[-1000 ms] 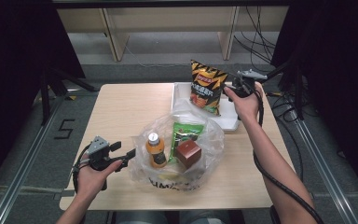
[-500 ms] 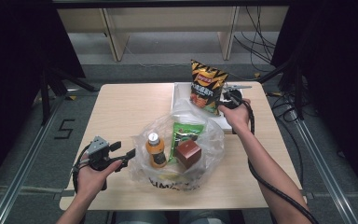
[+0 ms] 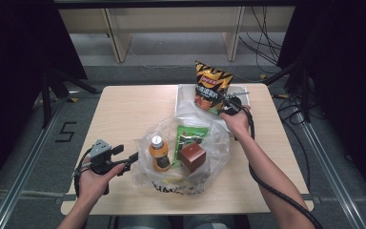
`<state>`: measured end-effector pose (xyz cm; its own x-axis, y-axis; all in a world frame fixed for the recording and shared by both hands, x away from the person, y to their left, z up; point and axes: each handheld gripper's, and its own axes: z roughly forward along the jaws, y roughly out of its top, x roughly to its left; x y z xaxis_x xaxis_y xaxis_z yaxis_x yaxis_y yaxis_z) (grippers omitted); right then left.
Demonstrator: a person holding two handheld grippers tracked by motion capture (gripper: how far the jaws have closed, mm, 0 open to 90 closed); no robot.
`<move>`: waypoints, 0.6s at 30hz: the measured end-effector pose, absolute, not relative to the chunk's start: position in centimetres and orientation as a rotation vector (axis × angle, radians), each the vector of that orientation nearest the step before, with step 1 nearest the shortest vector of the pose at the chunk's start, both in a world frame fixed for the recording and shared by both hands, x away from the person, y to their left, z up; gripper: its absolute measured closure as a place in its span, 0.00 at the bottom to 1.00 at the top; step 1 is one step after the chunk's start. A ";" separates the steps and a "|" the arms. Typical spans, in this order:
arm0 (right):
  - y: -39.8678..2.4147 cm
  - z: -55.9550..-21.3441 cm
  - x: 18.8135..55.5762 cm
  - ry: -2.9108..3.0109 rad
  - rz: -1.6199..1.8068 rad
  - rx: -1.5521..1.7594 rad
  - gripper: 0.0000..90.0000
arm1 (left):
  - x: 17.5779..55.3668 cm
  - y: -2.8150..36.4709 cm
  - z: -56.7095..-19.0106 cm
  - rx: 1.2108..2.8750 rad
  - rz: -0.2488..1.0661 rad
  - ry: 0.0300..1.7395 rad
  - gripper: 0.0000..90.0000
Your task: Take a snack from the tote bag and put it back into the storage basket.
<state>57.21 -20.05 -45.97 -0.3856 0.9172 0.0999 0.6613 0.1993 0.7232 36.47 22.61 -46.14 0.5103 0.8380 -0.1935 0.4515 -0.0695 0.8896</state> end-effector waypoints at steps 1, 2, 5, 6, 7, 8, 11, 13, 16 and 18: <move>-19.9 -46.0 57.3 2.116 1.009 1.508 1.00 | 36.5 22.6 -46.2 1.703 0.459 1.101 0.30; -19.9 -45.9 57.3 2.128 1.003 1.516 1.00 | 36.5 22.6 -46.2 1.703 0.458 1.101 0.30; -20.2 -45.9 57.7 2.116 0.971 1.465 1.00 | 36.5 22.6 -46.2 1.704 0.460 1.103 0.30; -20.3 -45.8 57.8 2.125 0.975 1.475 1.00 | 36.5 22.6 -46.2 1.704 0.460 1.102 0.30; -20.3 -45.9 58.0 2.109 0.972 1.473 1.00 | 36.5 22.6 -46.2 1.705 0.459 1.100 0.30; -20.3 -45.9 58.0 2.104 0.956 1.468 1.00 | 36.5 22.6 -46.2 1.706 0.459 1.101 0.30; -20.6 -45.9 58.4 2.098 0.959 1.479 1.00 | 36.5 22.6 -46.2 1.705 0.459 1.101 0.30; -20.7 -45.9 58.5 2.085 0.956 1.480 1.00 | 36.5 22.6 -46.2 1.705 0.459 1.101 0.30; -20.8 -46.0 58.7 2.077 0.960 1.486 1.00 | 36.5 22.6 -46.2 1.706 0.460 1.100 0.30; -20.9 -46.1 58.6 2.104 0.967 1.446 1.00 | 36.5 22.6 -46.2 1.706 0.461 1.099 0.30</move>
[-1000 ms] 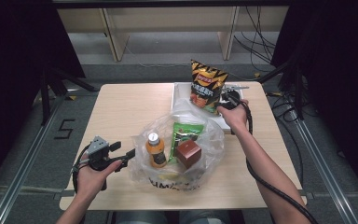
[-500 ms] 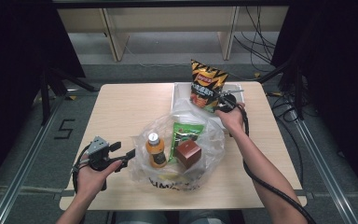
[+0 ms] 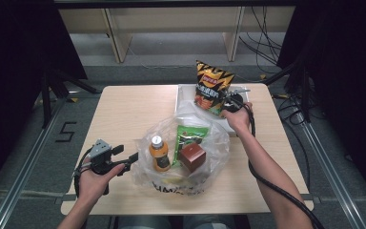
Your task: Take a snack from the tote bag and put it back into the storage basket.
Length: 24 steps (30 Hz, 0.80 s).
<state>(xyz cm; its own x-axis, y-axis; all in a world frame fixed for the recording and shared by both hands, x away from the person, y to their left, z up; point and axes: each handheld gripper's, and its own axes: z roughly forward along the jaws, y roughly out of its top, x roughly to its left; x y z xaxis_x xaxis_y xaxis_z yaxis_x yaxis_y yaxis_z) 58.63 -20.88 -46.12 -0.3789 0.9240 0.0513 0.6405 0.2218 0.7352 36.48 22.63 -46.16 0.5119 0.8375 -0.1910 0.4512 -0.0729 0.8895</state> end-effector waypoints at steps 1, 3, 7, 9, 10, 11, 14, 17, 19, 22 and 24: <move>-20.7 -46.2 58.5 2.096 0.978 1.456 1.00 | 36.5 22.6 -46.2 1.706 0.459 1.098 0.30; -20.6 -46.3 58.2 2.123 0.971 1.456 1.00 | 36.5 22.6 -46.2 1.705 0.461 1.099 0.30; -20.1 -46.8 57.9 2.137 0.955 1.452 1.00 | 36.4 22.7 -46.1 1.704 0.464 1.100 0.30; -20.0 -47.1 58.0 2.159 0.931 1.434 1.00 | 36.4 22.7 -46.1 1.705 0.464 1.099 0.30; -19.8 -47.1 58.0 2.172 0.927 1.453 1.00 | 36.4 22.7 -46.1 1.705 0.464 1.099 0.30; -19.9 -47.3 58.2 2.175 0.924 1.419 1.00 | 36.4 22.7 -46.1 1.705 0.464 1.099 0.30; -19.7 -47.6 58.5 2.190 0.911 1.429 1.00 | 36.4 22.7 -46.1 1.705 0.464 1.099 0.30; -19.6 -47.5 58.6 2.184 0.893 1.442 1.00 | 36.4 22.7 -46.1 1.706 0.464 1.098 0.30; -19.5 -47.5 58.7 2.174 0.886 1.460 1.00 | 36.4 22.7 -46.1 1.707 0.464 1.098 0.30; -19.5 -47.6 58.8 2.167 0.880 1.479 1.00 | 36.4 22.7 -46.1 1.707 0.464 1.098 0.30; -19.6 -47.6 59.0 2.150 0.860 1.480 1.00 | 36.5 22.8 -46.1 1.707 0.464 1.098 0.30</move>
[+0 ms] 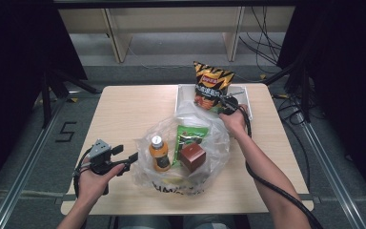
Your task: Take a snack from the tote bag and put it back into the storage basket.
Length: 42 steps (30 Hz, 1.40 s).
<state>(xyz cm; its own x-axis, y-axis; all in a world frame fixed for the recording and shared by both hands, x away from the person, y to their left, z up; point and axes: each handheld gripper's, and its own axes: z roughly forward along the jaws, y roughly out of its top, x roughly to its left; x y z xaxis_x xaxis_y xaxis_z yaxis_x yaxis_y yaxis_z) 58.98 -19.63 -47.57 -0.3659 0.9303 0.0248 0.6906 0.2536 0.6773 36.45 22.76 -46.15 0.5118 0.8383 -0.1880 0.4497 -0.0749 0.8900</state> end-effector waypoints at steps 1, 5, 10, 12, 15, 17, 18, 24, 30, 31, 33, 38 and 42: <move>-19.7 -47.6 59.1 2.148 0.861 1.482 1.00 | 36.5 22.8 -46.1 1.707 0.464 1.098 0.30; -19.9 -47.5 59.6 2.125 0.862 1.488 1.00 | 36.5 22.8 -46.2 1.706 0.462 1.101 0.30; -20.3 -47.4 60.1 2.092 0.859 1.507 0.99 | 36.5 22.7 -46.2 1.703 0.457 1.096 0.30; -20.5 -47.4 60.4 2.088 0.869 1.510 0.99 | 36.5 22.8 -46.2 1.704 0.457 1.096 0.30; -20.7 -47.4 60.5 2.076 0.875 1.517 0.99 | 36.5 22.8 -46.2 1.704 0.458 1.096 0.30; -20.7 -47.2 60.4 2.055 0.876 1.536 0.99 | 36.5 22.8 -46.2 1.704 0.458 1.096 0.30; -20.9 -47.2 60.5 2.062 0.883 1.523 0.99 | 36.5 22.8 -46.2 1.704 0.458 1.096 0.30; -21.1 -46.3 59.8 2.034 0.920 1.535 0.95 | 36.5 22.8 -46.1 1.706 0.464 1.098 0.30; -21.7 -44.0 58.2 2.023 1.010 1.480 0.83 | 36.4 22.7 -46.0 1.702 0.464 1.096 0.30; -21.7 -43.5 57.7 2.022 1.035 1.478 0.81 | 36.4 22.7 -46.0 1.704 0.465 1.092 0.30; -21.9 -42.6 56.9 2.035 1.052 1.440 0.79 | 36.4 22.6 -46.0 1.703 0.466 1.091 0.30; -22.1 -40.2 54.7 2.059 1.128 1.368 0.77 | 36.3 22.6 -46.0 1.699 0.463 1.097 0.30; -22.1 -38.7 53.2 2.095 1.160 1.358 0.76 | 36.4 22.6 -45.9 1.691 0.459 1.095 0.30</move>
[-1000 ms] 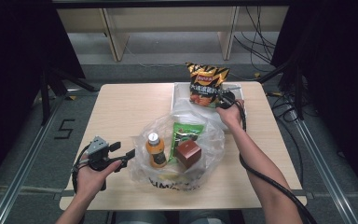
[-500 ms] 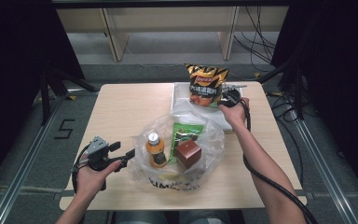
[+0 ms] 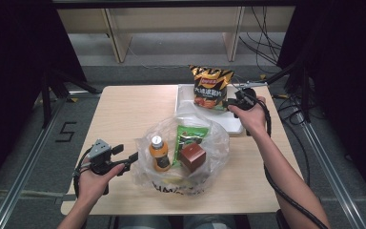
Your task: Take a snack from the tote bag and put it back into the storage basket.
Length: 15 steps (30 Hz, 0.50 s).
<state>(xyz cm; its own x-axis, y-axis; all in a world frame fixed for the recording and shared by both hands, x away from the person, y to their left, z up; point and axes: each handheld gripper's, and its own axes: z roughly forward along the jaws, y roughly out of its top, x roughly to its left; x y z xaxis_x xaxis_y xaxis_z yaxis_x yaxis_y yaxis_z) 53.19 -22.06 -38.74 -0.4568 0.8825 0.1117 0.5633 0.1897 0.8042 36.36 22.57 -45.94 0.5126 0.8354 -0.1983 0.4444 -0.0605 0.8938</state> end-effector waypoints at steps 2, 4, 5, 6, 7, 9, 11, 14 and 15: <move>-21.9 -38.2 52.5 2.120 1.165 1.330 0.76 | 36.3 22.6 -45.9 1.695 0.462 1.100 0.30; -21.7 -37.7 51.9 2.128 1.181 1.300 0.76 | 36.4 22.6 -45.9 1.691 0.458 1.095 0.30; -21.5 -37.5 51.5 2.139 1.195 1.304 0.77 | 36.3 22.6 -45.9 1.699 0.466 1.088 0.30; -21.5 -37.2 51.4 2.163 1.195 1.252 0.77 | 36.3 22.6 -45.8 1.700 0.469 1.092 0.30; -21.3 -36.9 51.1 2.188 1.195 1.227 0.78 | 36.3 22.6 -45.8 1.701 0.469 1.090 0.30; -20.6 -36.4 50.4 2.231 1.197 1.194 0.81 | 36.3 22.5 -45.8 1.704 0.471 1.088 0.30; -19.8 -36.0 49.8 2.273 1.192 1.160 0.82 | 36.3 22.5 -45.8 1.704 0.468 1.088 0.30; -18.7 -35.9 49.4 2.343 1.206 1.101 0.83 | 36.2 22.4 -45.8 1.698 0.464 1.096 0.30; -18.3 -36.0 49.4 2.360 1.199 1.080 0.83 | 36.2 22.4 -45.8 1.697 0.462 1.098 0.30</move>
<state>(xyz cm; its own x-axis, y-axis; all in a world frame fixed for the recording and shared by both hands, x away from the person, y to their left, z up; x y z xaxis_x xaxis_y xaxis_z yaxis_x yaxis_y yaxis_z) 49.38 -18.26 -35.95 -0.6808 0.7281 0.0801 0.4942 0.3759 0.7839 36.24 22.40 -45.83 0.5109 0.8375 -0.1937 0.4465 -0.0660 0.8923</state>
